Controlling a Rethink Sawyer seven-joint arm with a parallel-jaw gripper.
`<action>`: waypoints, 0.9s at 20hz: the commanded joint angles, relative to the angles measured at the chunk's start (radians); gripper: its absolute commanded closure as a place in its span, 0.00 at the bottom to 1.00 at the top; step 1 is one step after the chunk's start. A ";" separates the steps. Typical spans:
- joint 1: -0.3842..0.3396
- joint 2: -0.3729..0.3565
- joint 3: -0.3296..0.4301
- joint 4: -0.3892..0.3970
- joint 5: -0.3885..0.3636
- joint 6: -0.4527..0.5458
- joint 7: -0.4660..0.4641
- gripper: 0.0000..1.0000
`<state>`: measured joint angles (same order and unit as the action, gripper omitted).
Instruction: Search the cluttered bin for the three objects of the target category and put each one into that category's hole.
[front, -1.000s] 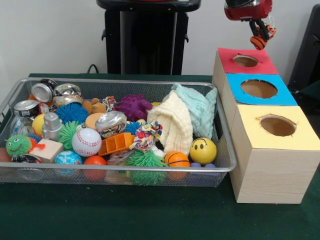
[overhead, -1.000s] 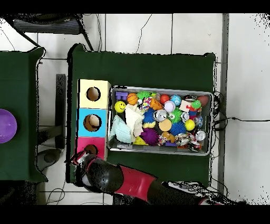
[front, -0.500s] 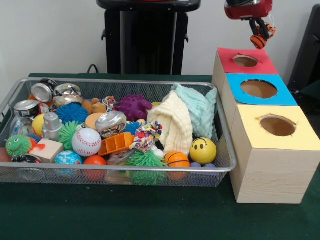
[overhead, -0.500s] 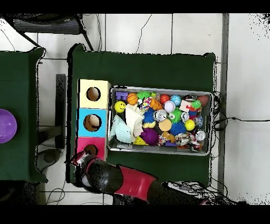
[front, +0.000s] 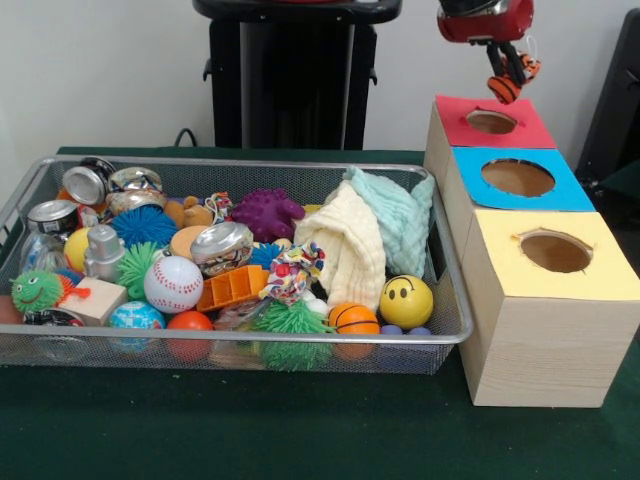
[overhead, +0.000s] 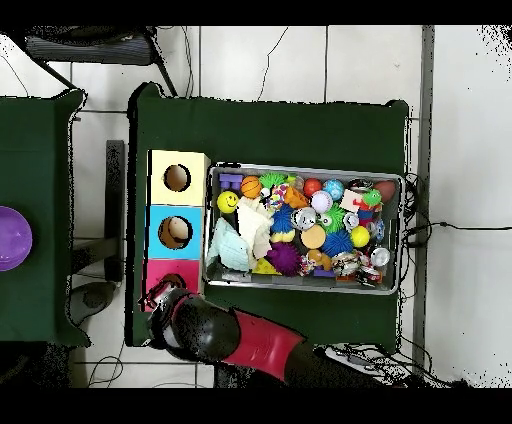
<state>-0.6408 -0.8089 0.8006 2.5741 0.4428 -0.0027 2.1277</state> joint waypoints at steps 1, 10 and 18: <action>0.001 0.101 -0.103 -0.171 -0.005 0.040 0.091 1.00; 0.008 0.207 -0.132 -0.231 -0.055 -0.010 0.073 1.00; 0.008 0.227 -0.144 -0.254 -0.090 -0.001 0.086 1.00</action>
<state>-0.6382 -0.6376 0.7113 2.4904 0.3689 -0.0031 2.1277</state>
